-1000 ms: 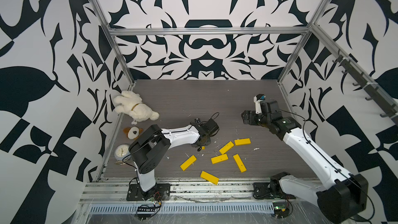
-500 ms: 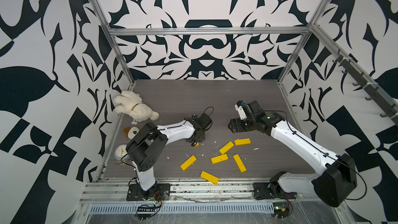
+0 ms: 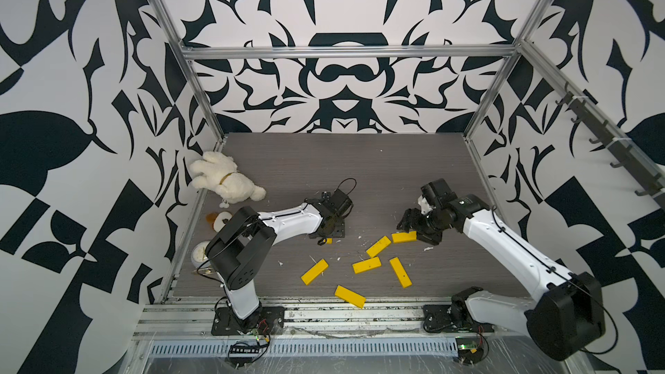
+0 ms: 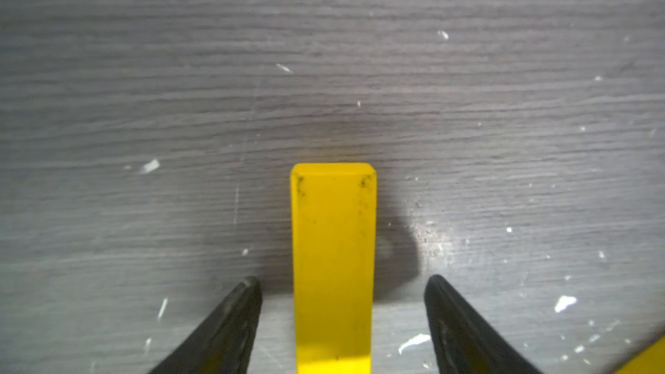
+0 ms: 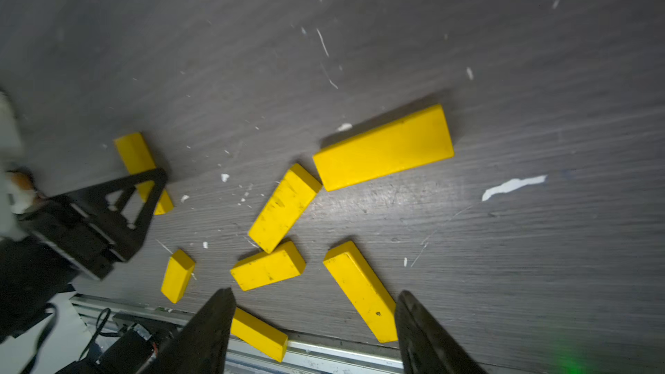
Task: Assemble the number 8 with building blocks
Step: Move the building block to the center of the board, then pick up the building block from the center of the board.
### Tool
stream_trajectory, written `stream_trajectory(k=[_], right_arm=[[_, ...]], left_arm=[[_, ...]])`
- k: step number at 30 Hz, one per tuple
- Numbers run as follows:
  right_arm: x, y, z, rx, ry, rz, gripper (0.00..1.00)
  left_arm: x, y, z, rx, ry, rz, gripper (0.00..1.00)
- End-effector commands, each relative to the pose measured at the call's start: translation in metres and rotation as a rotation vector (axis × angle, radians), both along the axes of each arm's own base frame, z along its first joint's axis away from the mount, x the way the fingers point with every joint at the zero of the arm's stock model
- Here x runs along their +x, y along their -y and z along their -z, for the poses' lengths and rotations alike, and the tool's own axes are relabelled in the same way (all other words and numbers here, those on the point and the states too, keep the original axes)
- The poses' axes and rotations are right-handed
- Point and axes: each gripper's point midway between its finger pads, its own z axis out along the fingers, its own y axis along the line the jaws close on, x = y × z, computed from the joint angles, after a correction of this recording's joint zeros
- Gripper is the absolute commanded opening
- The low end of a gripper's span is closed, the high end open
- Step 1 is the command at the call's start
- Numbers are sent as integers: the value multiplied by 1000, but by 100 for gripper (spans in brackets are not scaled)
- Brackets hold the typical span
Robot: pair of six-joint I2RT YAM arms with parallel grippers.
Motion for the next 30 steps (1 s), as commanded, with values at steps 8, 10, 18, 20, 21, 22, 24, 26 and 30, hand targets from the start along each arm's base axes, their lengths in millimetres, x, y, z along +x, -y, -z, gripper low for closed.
stream_trajectory(k=[8, 10, 18, 20, 21, 22, 24, 26, 30], right_arm=[[50, -3, -124, -219, 404, -471, 70], [51, -5, -141, -318, 591, -645, 70], [11, -40, -96, -441, 974, -1297, 70], [1, -26, -57, -567, 787, -1398, 67], [-4, -21, -46, -599, 709, -1407, 67], [-12, -23, -40, -552, 654, -1393, 67], [-18, -37, -41, -396, 575, -1233, 77], [-2, -49, -47, -296, 435, -909, 80], [-20, -90, -41, -120, 204, -803, 99]], left_arm=[[6, -33, -75, -11, 146, 6, 96], [8, -52, -83, -45, 160, -36, 94], [25, -121, -106, -93, 245, -134, 92], [25, -125, -109, -56, 252, -118, 92], [25, -127, -109, -55, 261, -119, 92], [26, -125, -108, -65, 265, -118, 92], [27, -119, -104, -102, 261, -116, 92], [29, -111, -99, -134, 234, -115, 92], [33, -106, -85, -140, 197, -126, 92]])
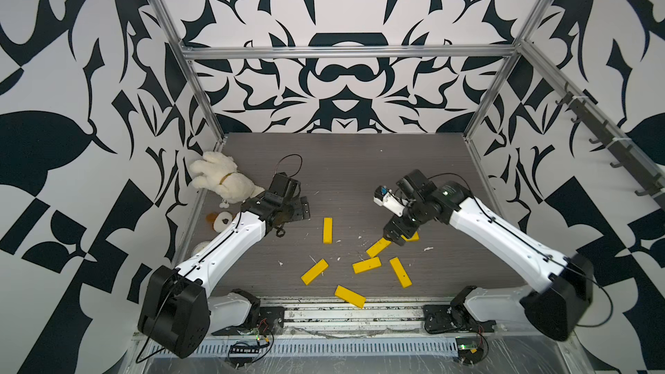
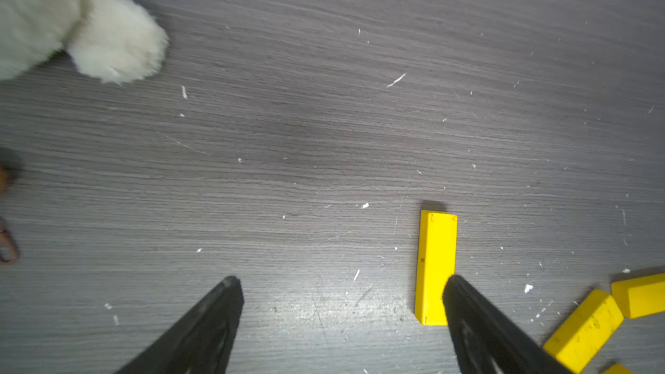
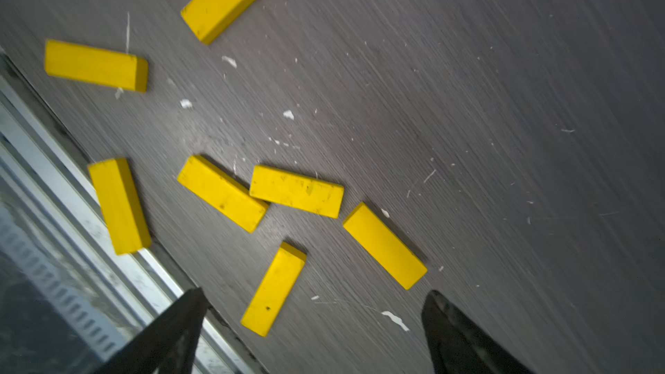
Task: Assemble the number 8 with building blocks
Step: Pick up the building block from the center of the board.
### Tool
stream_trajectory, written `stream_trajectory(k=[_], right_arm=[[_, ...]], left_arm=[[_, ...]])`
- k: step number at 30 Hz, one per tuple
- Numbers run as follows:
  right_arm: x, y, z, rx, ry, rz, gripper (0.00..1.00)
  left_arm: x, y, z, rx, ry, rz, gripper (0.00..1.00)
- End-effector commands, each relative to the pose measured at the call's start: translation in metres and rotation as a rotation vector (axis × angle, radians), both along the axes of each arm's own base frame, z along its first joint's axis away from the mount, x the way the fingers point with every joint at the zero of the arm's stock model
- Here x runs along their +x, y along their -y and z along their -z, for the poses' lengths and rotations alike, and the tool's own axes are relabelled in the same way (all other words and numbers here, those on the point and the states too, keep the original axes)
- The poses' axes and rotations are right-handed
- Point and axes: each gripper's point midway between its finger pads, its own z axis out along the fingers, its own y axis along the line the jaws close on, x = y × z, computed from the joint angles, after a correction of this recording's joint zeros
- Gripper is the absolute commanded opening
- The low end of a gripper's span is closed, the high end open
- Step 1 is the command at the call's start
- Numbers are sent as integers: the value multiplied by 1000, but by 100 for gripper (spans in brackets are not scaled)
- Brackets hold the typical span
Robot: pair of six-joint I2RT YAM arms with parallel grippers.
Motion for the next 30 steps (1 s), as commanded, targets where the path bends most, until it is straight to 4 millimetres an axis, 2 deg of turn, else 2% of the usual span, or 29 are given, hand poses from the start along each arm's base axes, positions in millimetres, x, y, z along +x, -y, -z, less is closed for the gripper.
stream_trajectory(k=[1, 2, 5, 6, 8, 11, 13, 15, 16, 18, 20, 23, 27, 30], right_arm=[[-28, -32, -4, 59, -140, 145, 99], [-33, -33, 3, -5, -83, 98, 100], [-38, -14, 14, -213, -24, -34, 94], [-39, -12, 11, -264, 16, -114, 92], [-46, -18, -6, -329, 116, -407, 90], [-32, -29, -41, -356, 361, -721, 99], [-27, -30, -47, -370, 493, -914, 98], [-10, -30, -34, -403, 581, -996, 89], [-9, -29, -21, -405, 560, -1037, 81], [-25, -26, 6, -361, 429, -1132, 61], [-39, -25, 30, -320, 313, -1145, 50], [-60, -17, 59, -278, 235, -1181, 56], [-84, -6, 82, -230, 178, -1239, 67], [-87, 3, 91, -239, 163, -1258, 66]], left_arm=[[3, 7, 11, -25, -24, 11, 91], [4, 7, 12, -26, -19, 11, 91], [6, 10, 13, -20, -23, 28, 91], [6, 10, 15, -14, -29, 35, 91], [5, 10, 17, -3, -36, 47, 91], [6, 10, 19, 1, -31, 52, 91], [8, 10, 18, -2, -19, 48, 91], [9, 10, 16, -10, -2, 41, 91], [10, 10, 13, -14, 7, 37, 91], [11, 10, 10, -18, 19, 34, 91], [10, 9, 7, -18, 29, 32, 91], [9, 6, 7, -11, 35, 33, 91], [8, 6, 10, -10, 26, 33, 92], [7, 5, 10, -11, 26, 21, 92]])
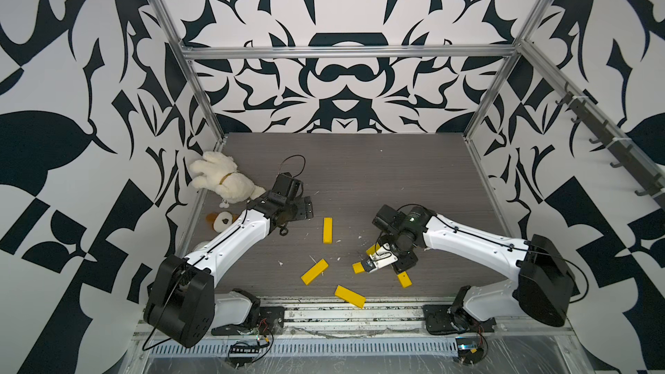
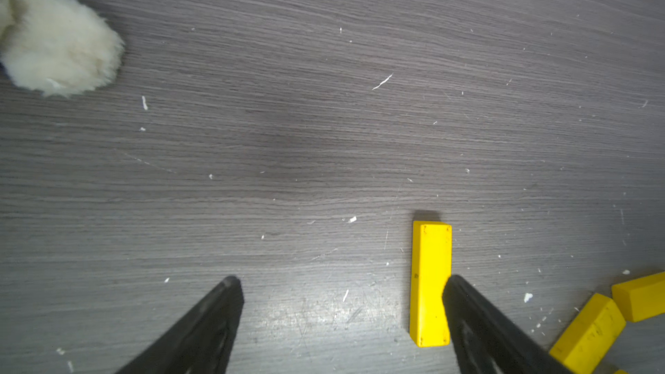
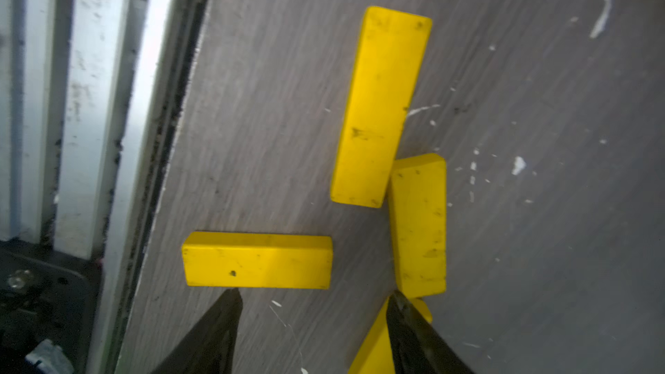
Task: Assemble the number 8 with building blocks
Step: Pick up the building block from the center of the board.
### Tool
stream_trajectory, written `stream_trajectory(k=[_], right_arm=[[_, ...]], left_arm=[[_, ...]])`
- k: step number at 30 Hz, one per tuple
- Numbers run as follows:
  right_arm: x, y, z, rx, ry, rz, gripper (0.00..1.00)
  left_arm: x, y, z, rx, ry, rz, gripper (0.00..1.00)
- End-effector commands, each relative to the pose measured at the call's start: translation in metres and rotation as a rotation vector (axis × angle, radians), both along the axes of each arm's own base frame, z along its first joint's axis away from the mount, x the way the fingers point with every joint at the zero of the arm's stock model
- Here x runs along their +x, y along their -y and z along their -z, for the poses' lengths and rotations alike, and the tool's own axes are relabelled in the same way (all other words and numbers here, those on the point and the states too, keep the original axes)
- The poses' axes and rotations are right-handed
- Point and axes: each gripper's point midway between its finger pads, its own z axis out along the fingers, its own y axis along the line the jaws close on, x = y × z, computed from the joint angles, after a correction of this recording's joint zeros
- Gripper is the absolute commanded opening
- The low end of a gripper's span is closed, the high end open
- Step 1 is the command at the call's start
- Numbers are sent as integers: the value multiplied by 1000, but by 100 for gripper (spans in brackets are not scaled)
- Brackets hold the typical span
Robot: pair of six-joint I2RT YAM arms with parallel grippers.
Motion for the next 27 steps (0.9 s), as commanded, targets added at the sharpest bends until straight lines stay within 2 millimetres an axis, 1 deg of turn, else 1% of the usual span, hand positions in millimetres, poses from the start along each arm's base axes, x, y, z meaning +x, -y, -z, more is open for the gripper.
stream_trajectory(k=[1, 4, 7, 9, 11, 14, 17, 22, 24, 27], right_arm=[[1, -6, -6, 84, 18, -49, 65], [16, -20, -11, 165, 31, -3, 62], [30, -25, 1, 149, 76, -42, 60], [43, -33, 8, 155, 105, -48, 60], [53, -39, 12, 156, 108, -45, 58], [70, -43, 19, 135, 122, -26, 52], [83, -44, 22, 134, 119, 9, 52], [89, -36, 27, 113, 107, 36, 53], [89, -32, 28, 114, 101, 52, 54], [85, -26, 32, 108, 93, 59, 53]], left_arm=[[-3, -5, 2, 8, 8, -14, 92], [-2, -5, 2, 1, 11, -23, 92], [0, -4, 3, 5, 12, -21, 92], [2, -4, 5, 10, 12, -16, 92], [4, -3, 6, 19, 13, -11, 92], [6, -4, 6, 31, 16, -7, 92], [7, -3, 10, 30, 5, -4, 92], [9, -4, 16, 27, -7, -4, 93], [10, -6, 16, 24, -7, -10, 93], [12, -8, 15, 11, -4, -18, 93]])
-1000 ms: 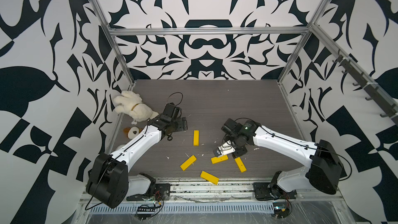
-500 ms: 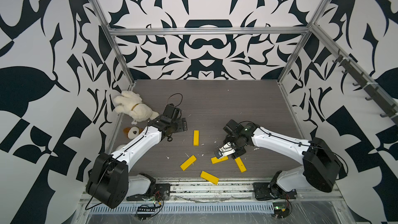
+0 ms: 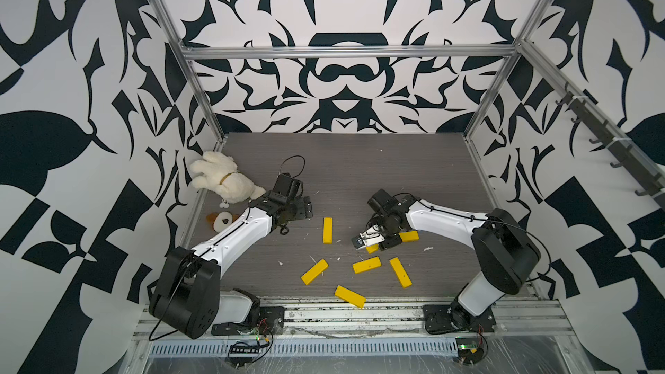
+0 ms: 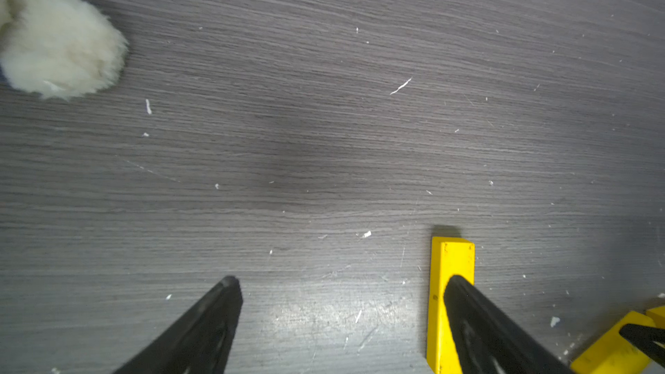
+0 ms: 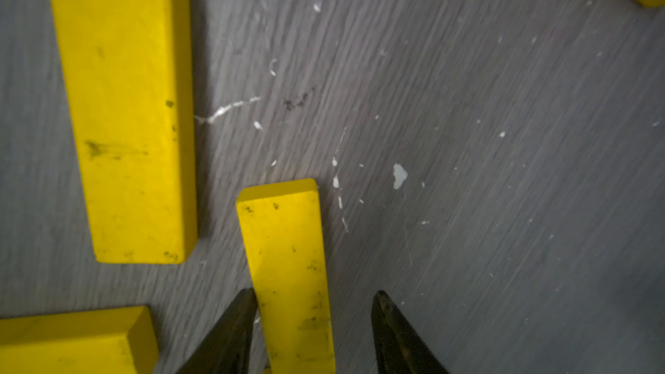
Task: Assemble the number 8 with building blocks
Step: Pick up the building block from the center of the board, then assemble the building block at the center of the board.
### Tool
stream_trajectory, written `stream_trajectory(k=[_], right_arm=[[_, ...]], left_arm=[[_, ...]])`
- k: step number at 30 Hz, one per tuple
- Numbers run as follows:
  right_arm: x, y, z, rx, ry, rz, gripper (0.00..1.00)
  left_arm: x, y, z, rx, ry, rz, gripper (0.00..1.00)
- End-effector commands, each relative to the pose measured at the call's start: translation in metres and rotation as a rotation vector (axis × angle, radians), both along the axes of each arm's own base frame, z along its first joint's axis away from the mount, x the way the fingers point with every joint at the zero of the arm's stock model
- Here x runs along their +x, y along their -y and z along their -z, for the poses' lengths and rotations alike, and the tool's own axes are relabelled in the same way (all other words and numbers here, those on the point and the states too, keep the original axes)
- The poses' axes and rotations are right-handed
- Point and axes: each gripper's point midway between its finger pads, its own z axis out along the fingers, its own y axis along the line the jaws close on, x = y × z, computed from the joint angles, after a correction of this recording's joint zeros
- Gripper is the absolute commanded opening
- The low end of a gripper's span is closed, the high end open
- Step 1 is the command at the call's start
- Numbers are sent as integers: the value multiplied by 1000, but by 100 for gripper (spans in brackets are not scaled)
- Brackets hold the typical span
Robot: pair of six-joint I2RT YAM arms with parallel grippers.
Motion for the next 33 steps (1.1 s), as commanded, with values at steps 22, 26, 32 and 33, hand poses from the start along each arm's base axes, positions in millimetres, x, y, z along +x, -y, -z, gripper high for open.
stream_trajectory(k=[22, 26, 32, 33], right_arm=[[46, -38, -19, 64, -92, 431, 10], [53, -46, -26, 20, -146, 471, 5], [61, -64, -18, 48, -175, 517, 3], [62, -66, -17, 61, -172, 521, 3]], left_arm=[[6, -8, -6, -33, -10, -15, 93], [7, -11, -8, -22, -5, -31, 93], [11, -13, -8, 0, 0, -33, 93], [11, -13, -7, 4, -3, -30, 93]])
